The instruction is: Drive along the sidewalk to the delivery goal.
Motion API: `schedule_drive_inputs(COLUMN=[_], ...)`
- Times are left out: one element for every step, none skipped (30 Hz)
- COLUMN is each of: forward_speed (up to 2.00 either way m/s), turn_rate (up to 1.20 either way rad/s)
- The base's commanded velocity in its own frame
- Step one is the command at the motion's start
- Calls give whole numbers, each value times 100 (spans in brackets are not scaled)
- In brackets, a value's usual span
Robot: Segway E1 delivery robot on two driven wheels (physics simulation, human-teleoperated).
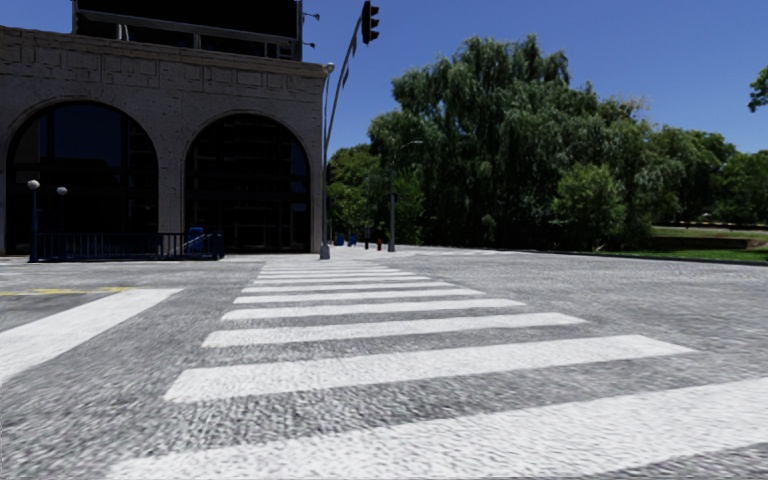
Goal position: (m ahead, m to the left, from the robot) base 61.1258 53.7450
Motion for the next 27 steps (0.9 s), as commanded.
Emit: schedule_drive_inputs(forward_speed=[200, 200, 200, 200, 200, 200, 200, 200, 200, 200, 200, 200, 200, 200, 200, 200, 200, 200, 200, 200, 200, 200, 200, 200, 200, 200, 200], turn_rate=[74, 74, 64, 52, 41, 41, 9, 0, 0, 0, 0, 0, 0, 0, 0, 0, 0, 0, 0, 0, 0, 0, 0, 0, 0, 0, 0])
